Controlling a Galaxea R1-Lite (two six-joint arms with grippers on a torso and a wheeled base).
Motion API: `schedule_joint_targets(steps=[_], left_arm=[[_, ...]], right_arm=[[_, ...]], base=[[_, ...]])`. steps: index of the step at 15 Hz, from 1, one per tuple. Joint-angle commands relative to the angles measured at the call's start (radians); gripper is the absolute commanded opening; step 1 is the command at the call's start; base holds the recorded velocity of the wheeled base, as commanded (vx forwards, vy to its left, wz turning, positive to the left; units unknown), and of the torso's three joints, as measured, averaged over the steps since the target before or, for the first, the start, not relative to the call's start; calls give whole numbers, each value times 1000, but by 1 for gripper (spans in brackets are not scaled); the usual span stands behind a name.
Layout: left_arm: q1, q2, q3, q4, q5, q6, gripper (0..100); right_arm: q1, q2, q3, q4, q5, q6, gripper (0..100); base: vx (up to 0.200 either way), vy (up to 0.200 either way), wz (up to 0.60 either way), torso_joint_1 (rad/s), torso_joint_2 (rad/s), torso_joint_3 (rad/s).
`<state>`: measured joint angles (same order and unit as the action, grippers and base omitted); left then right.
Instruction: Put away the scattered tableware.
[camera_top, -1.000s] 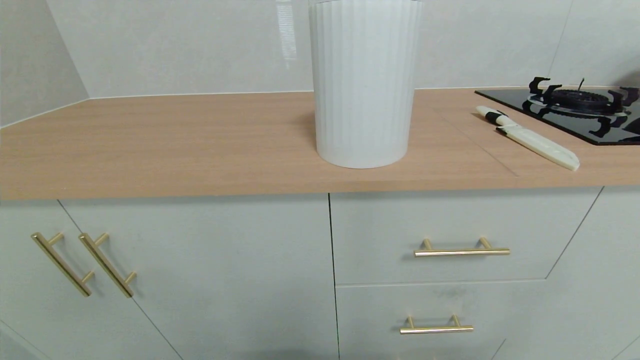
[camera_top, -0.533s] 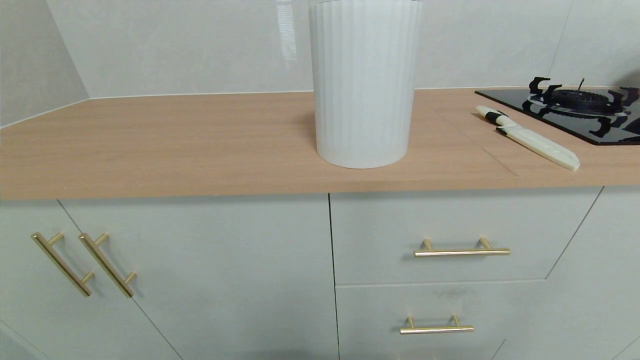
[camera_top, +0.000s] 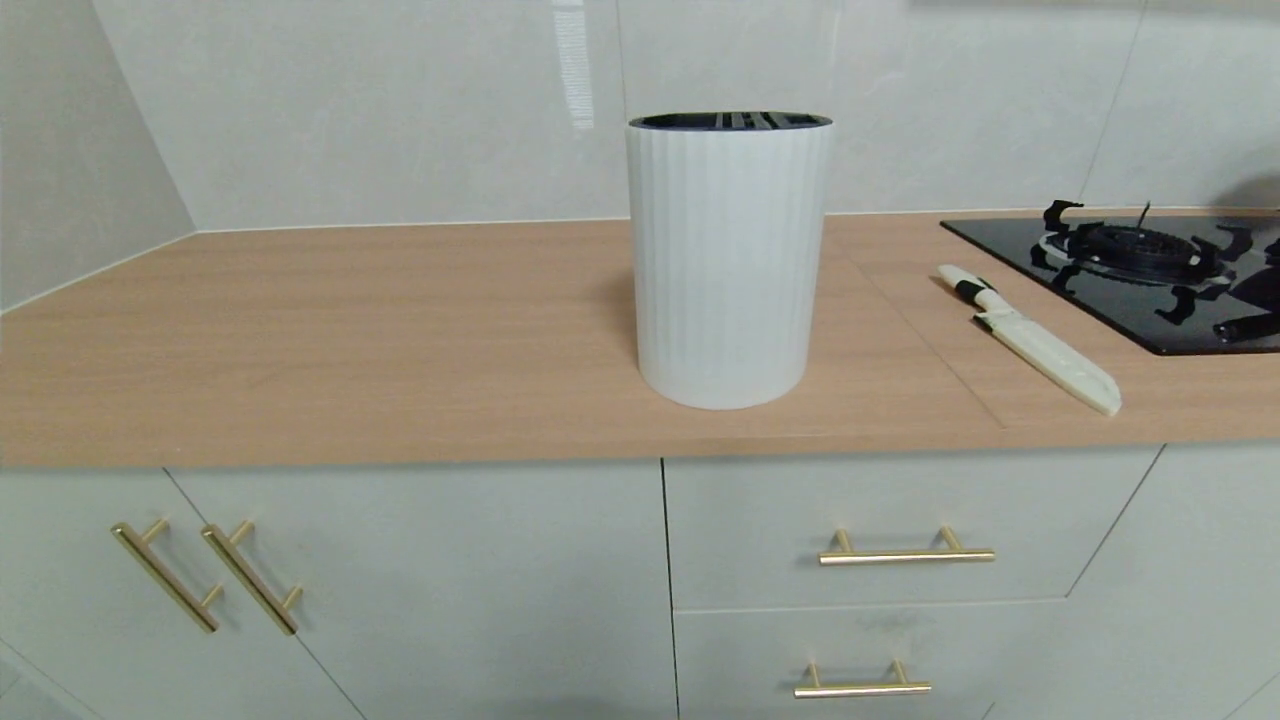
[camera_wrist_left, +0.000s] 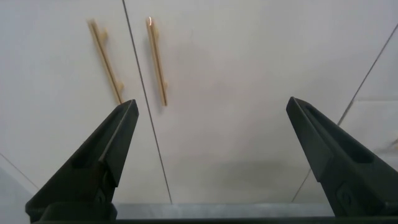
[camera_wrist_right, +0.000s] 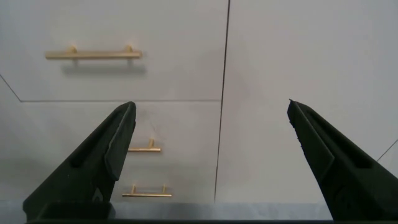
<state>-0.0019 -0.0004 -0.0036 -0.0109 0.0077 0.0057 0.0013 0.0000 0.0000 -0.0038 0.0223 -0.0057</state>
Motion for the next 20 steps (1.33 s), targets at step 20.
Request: schedule_joint_targets(steps=[20], left_arm=[[0,0,1,0,2,0,100]], right_arm=[[0,2,0,-1,1,-2,100]], base=[[0,0,0,183,-495,-311]])
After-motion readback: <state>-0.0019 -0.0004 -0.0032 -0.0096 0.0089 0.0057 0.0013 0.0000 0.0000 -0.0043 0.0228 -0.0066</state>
